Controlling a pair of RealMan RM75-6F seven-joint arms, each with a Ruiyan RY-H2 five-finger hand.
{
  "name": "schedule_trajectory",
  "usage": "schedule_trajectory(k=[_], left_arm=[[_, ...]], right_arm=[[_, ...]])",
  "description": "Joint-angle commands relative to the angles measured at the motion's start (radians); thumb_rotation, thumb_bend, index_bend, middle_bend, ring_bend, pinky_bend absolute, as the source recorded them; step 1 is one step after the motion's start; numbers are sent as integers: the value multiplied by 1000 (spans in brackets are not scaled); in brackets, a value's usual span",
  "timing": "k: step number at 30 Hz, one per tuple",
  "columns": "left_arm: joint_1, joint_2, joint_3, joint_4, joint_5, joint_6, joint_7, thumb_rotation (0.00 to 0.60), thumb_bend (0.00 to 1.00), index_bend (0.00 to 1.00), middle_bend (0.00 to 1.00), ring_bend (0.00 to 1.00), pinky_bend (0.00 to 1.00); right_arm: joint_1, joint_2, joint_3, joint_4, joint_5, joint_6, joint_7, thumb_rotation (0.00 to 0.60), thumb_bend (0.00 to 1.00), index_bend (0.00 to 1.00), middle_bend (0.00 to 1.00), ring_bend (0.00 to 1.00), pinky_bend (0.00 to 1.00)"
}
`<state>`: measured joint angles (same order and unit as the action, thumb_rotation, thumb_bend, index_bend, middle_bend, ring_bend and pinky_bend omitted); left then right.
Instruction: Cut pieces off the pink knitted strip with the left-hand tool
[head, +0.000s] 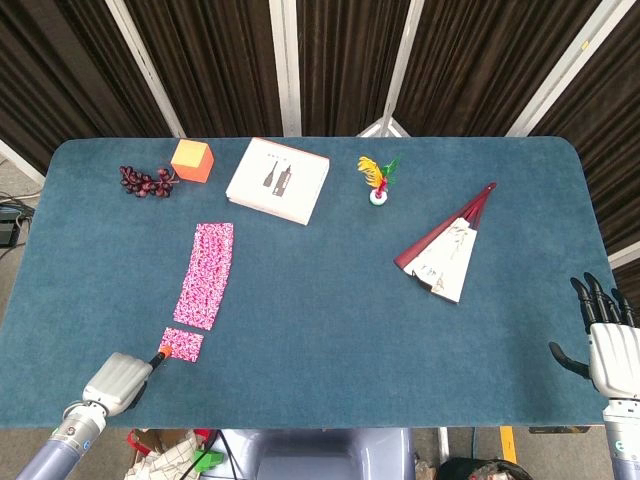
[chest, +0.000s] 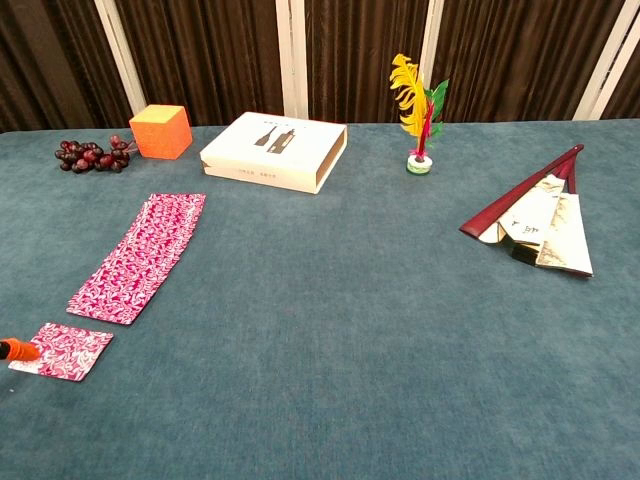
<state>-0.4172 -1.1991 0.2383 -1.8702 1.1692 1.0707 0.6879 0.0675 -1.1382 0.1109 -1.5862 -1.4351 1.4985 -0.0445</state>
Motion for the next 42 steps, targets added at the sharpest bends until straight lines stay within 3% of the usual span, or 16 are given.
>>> schedule_trajectory(k=[1, 7, 14, 21, 31, 42], left_arm=[[8, -9, -18, 17, 82, 31, -61, 600, 891, 97, 890, 777, 753], [3, -23, -61, 75, 140, 49, -141, 600, 890, 72, 890, 777, 753], [-57, -51, -132, 111, 4, -42, -98, 600, 890, 66, 890, 777, 753], [-97, -86, -159, 132, -96, -98, -44, 600, 890, 55, 890, 777, 753], [-144, -128, -169, 155, -183, -141, 21, 600, 890, 54, 890, 777, 754], [-149, -131, -150, 147, -255, -108, 72, 600, 890, 53, 890, 777, 754]], right_arm=[[2, -1, -1, 2, -1, -2, -1, 600, 236, 65, 40, 184, 90], [3, -3, -3, 2, -5, -3, -5, 600, 236, 65, 40, 184, 89], [3, -3, -3, -1, -1, -6, -7, 600, 236, 64, 40, 184, 90], [2, -2, -3, -4, 0, -7, -5, 600, 236, 65, 40, 184, 89], [2, 1, 0, 2, 6, -7, 4, 600, 235, 65, 40, 184, 90], [1, 3, 0, 1, 5, -8, 20, 600, 236, 65, 40, 184, 89]])
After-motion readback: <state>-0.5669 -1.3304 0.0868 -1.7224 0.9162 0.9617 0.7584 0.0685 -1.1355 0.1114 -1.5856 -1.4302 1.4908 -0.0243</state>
